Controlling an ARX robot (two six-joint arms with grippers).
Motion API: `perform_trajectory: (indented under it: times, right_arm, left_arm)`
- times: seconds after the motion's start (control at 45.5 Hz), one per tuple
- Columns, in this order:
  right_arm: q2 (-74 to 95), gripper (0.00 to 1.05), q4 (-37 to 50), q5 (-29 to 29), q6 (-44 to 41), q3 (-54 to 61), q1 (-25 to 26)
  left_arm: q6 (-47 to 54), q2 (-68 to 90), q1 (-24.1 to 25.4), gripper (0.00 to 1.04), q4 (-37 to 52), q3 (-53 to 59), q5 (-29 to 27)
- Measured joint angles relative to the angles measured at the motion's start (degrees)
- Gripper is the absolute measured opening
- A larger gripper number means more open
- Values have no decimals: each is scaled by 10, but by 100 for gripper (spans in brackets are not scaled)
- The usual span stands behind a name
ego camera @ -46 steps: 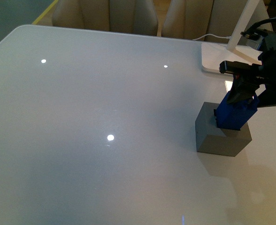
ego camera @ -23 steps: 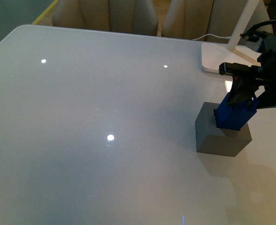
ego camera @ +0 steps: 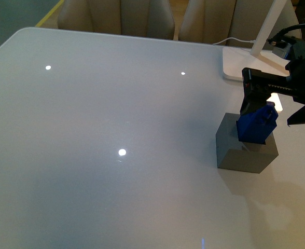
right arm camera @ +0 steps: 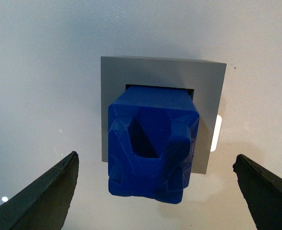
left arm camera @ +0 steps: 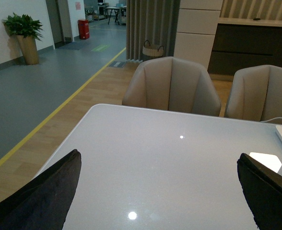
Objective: Insert blue part into gray base
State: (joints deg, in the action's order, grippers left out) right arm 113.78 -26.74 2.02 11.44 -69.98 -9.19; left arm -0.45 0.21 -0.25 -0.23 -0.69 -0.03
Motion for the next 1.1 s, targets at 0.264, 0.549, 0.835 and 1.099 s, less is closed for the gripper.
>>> perform_trajectory:
  times: [0.264,0.549,0.835,1.099]
  right_arm:
    - [-75,96,24,35,7,31,13]
    - [-275,91,248,-56,-37,187,19]
    - [-402,42,764,-72,-103,464,38]
    - [-492,2,769,-43,-110,563,63]
  left_arm:
    - [0,0,0,97,0,0,0]
    - [0,0,0,97,0,0,0]
    - [0,0,0,97,0,0,0]
    - [0,0,0,97,0,0,0]
